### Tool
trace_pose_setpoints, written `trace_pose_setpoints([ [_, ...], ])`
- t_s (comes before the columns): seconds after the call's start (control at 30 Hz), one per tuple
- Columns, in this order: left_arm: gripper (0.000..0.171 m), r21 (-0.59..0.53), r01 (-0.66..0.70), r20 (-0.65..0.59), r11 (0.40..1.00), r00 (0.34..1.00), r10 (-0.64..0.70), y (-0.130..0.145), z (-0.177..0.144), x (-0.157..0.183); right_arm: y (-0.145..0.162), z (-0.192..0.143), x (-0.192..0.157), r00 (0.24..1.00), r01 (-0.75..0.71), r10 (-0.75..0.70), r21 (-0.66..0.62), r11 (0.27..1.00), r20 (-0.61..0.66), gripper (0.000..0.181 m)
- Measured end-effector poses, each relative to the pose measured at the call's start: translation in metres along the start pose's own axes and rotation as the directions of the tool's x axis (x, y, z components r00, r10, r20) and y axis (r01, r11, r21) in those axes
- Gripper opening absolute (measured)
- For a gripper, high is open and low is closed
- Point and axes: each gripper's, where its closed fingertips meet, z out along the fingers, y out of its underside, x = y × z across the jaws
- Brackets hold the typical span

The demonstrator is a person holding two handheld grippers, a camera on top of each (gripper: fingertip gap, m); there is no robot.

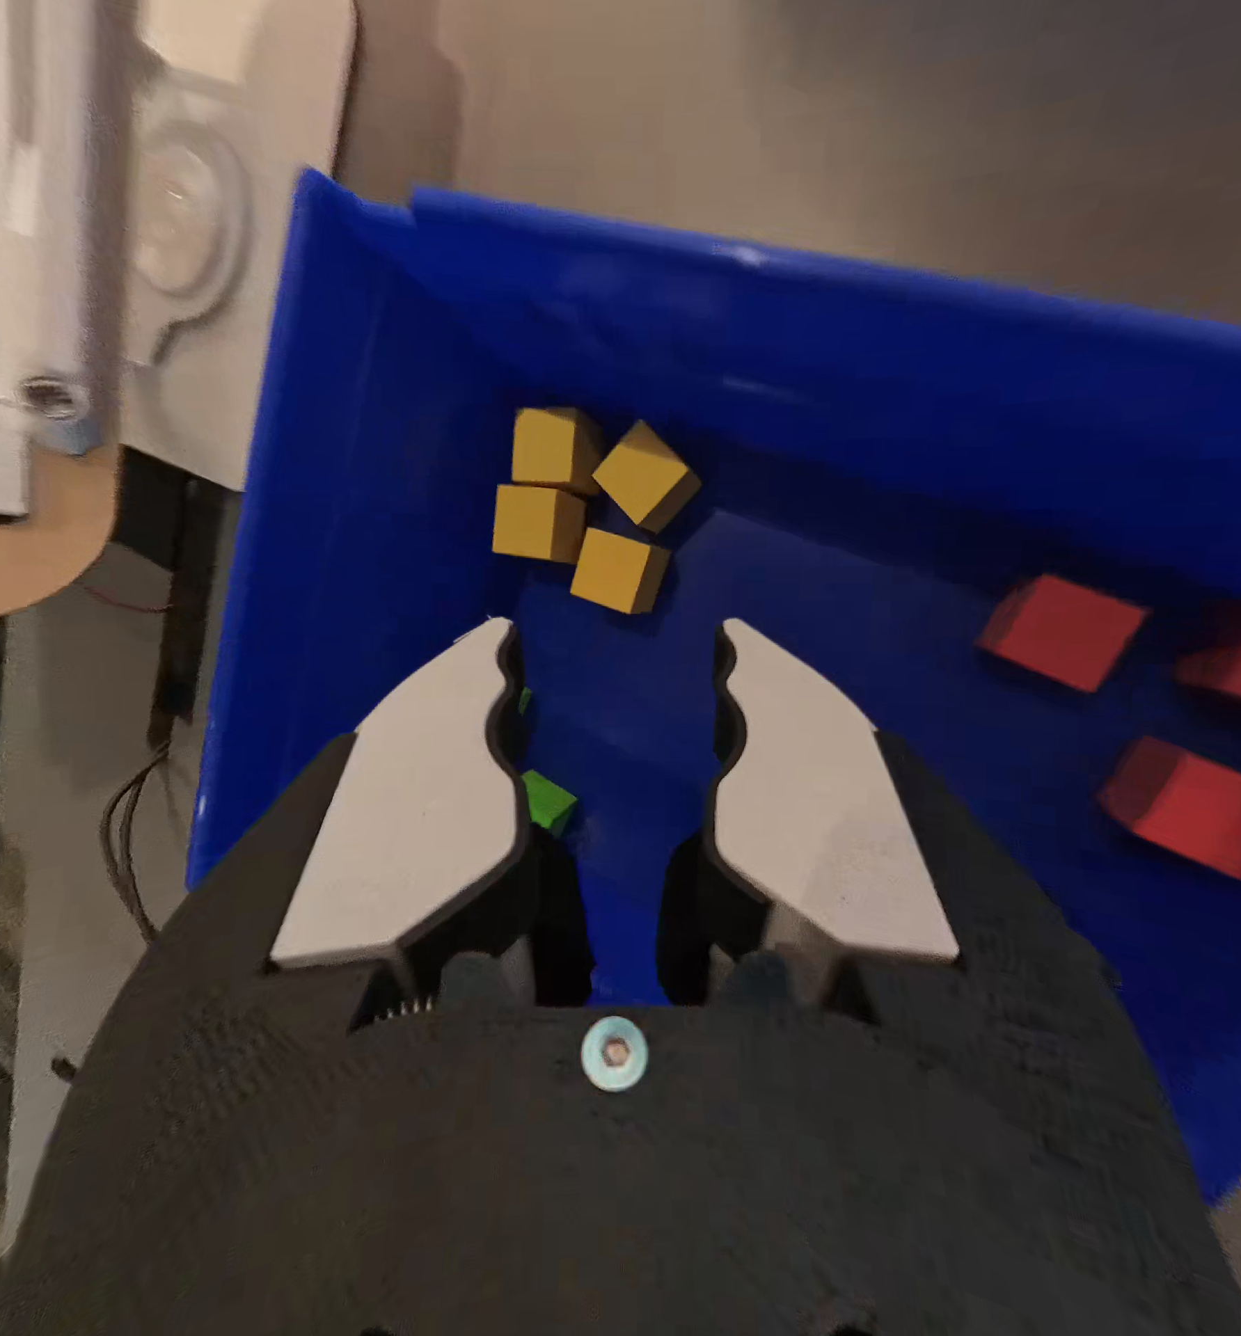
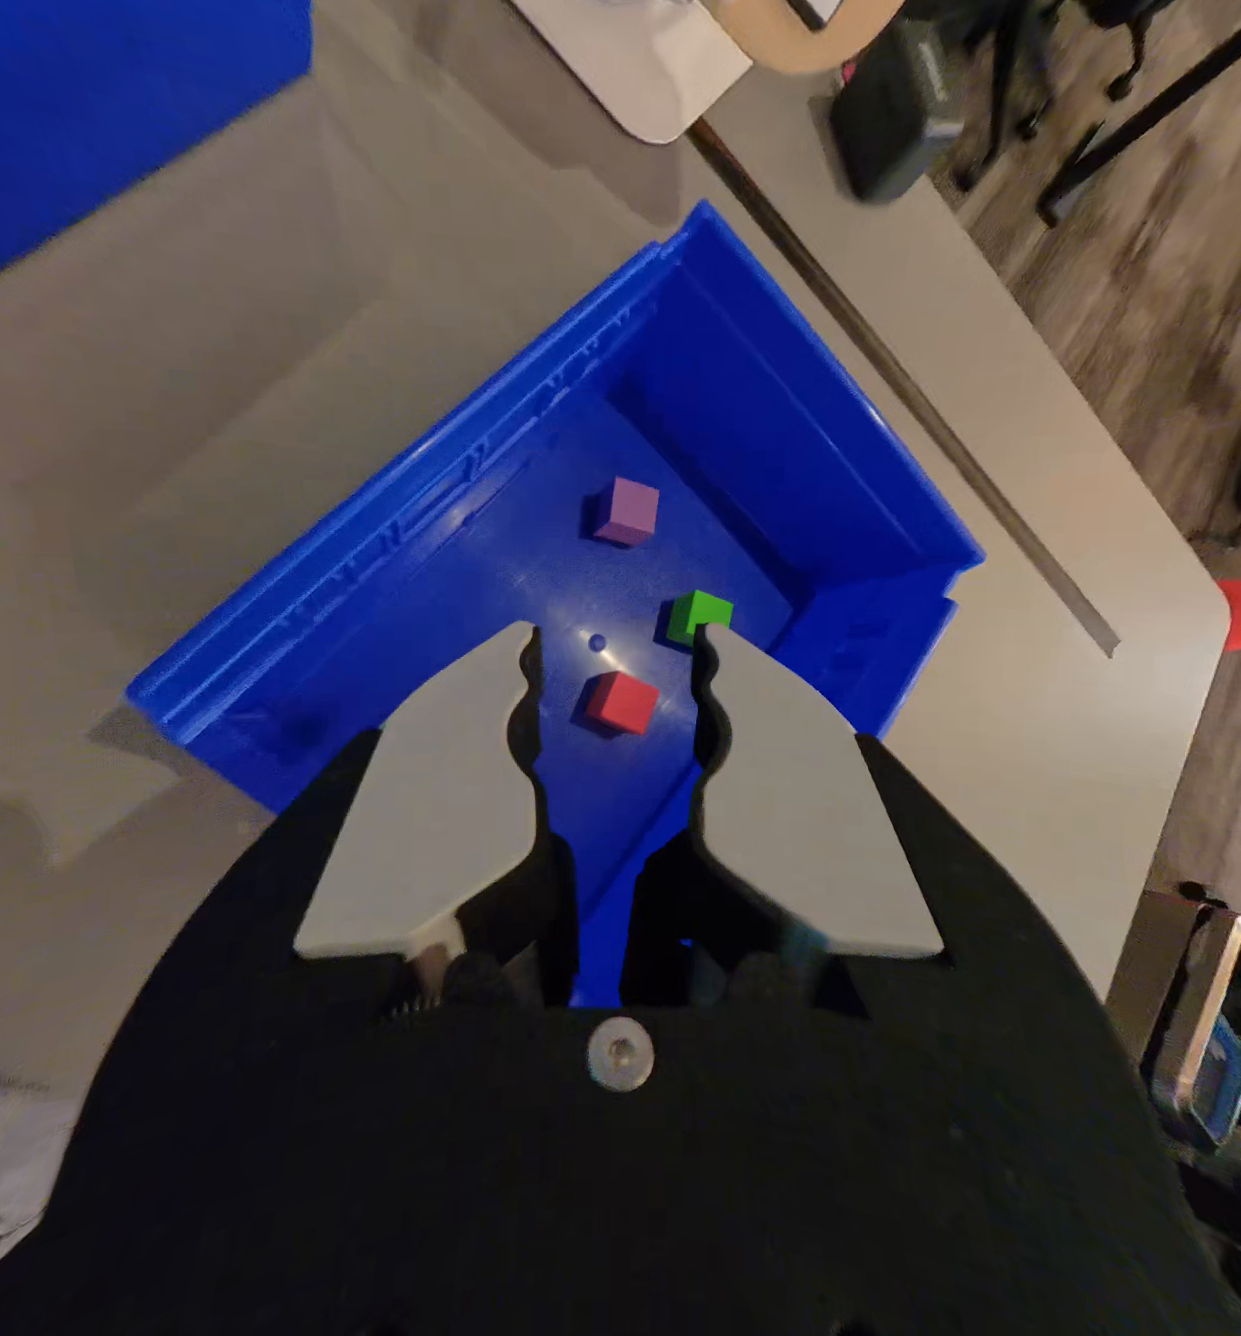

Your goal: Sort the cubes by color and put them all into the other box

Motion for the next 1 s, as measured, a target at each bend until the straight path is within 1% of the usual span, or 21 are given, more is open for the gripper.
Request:
trace_pose_setpoints([
  [0.07, 0.051, -0.061, -0.029, -0.091, 0.998, 0.996, 0.024, 0.006, 0.020, 0.005, 0.006, -0.009, -0.006, 1.000, 0.015, -0.014, 0.013, 1.000, -0.019, 0.039],
  [0.1, 0.051, -0.084, -0.046, -0.110, 0.995, 0.993, 0.037, 0.009, 0.028, 0.006, 0.009, -0.012, -0.009, 1.000, 0.017, -0.016, 0.018, 1.000, -0.020, 0.039],
  [0.2, 0.051, -0.123, -0.095, -0.118, 0.988, 0.990, 0.080, 0.014, 0.046, 0.003, 0.018, -0.019, -0.016, 1.000, 0.024, -0.023, 0.025, 0.999, -0.020, 0.039],
  [0.37, 0.051, -0.168, -0.147, -0.112, 0.975, 0.985, 0.129, 0.014, 0.060, -0.002, 0.030, -0.025, -0.024, 0.999, 0.039, -0.038, 0.021, 0.999, -0.022, 0.039],
  [0.5, 0.046, -0.189, -0.153, -0.123, 0.970, 0.984, 0.131, 0.014, 0.062, -0.006, 0.031, -0.029, -0.031, 0.998, 0.055, -0.054, 0.035, 0.998, -0.028, 0.038],
  [0.63, 0.044, -0.224, -0.160, -0.142, 0.961, 0.981, 0.130, 0.022, 0.064, -0.002, 0.026, -0.036, -0.033, 0.998, 0.057, -0.055, 0.068, 0.996, -0.037, 0.038],
  [0.77, 0.037, -0.191, -0.148, -0.155, 0.970, 0.981, 0.119, 0.018, 0.067, 0.002, 0.021, -0.039, -0.036, 0.998, 0.054, -0.052, 0.091, 0.994, -0.030, 0.038],
  [0.87, 0.032, -0.188, -0.145, -0.165, 0.971, 0.980, 0.114, 0.017, 0.068, 0.002, 0.019, -0.039, -0.042, 0.997, 0.074, -0.072, 0.089, 0.993, -0.029, 0.038],
  [0.93, 0.030, -0.199, -0.117, -0.182, 0.973, 0.980, 0.081, 0.018, 0.064, 0.004, 0.016, -0.040, -0.048, 0.997, 0.080, -0.079, 0.103, 0.991, -0.017, 0.037],
  [1.0, 0.030, -0.183, -0.048, -0.181, 0.982, 0.983, 0.014, 0.014, 0.055, 0.004, 0.009, -0.043, -0.056, 0.996, 0.084, -0.085, 0.146, 0.986, -0.001, 0.037],
])
